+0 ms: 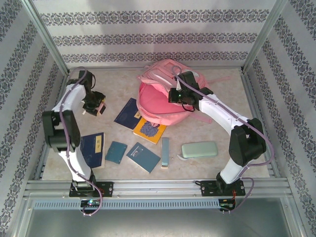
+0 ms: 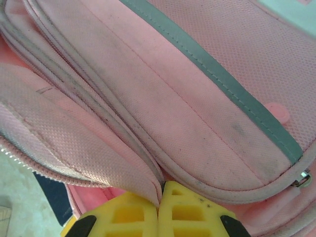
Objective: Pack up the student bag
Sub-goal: Pick up the loose stationery from the middle-left of the table, then place the loose stationery in the student bag.
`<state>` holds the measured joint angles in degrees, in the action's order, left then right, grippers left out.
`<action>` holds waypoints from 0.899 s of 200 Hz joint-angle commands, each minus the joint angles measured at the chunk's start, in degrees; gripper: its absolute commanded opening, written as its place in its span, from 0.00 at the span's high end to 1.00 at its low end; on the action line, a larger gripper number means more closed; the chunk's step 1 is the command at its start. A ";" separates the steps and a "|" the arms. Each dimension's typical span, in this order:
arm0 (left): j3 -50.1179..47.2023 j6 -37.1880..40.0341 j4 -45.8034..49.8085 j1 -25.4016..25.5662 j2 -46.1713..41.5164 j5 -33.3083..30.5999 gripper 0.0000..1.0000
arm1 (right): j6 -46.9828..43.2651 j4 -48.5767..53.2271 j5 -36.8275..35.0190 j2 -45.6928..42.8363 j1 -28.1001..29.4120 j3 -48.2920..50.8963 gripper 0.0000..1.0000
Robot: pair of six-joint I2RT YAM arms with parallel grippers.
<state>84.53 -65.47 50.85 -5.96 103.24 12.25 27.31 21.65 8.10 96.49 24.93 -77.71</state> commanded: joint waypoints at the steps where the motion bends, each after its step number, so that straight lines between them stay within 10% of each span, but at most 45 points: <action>1: -5.97 1.37 -2.60 1.21 -8.17 3.83 0.45 | 2.82 1.03 1.67 -1.66 -2.46 -2.68 1.00; 57: -14.25 -2.20 -13.91 13.16 -15.12 10.99 0.46 | 2.91 0.86 6.85 -2.13 -4.16 -3.34 1.00; 180: -3.97 -11.99 -51.04 28.03 4.23 13.65 0.45 | 14.70 -5.46 22.92 -3.34 -9.38 -6.92 1.00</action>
<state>78.96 -74.28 15.11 21.85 105.10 24.34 35.57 20.88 25.63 95.66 16.21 -81.43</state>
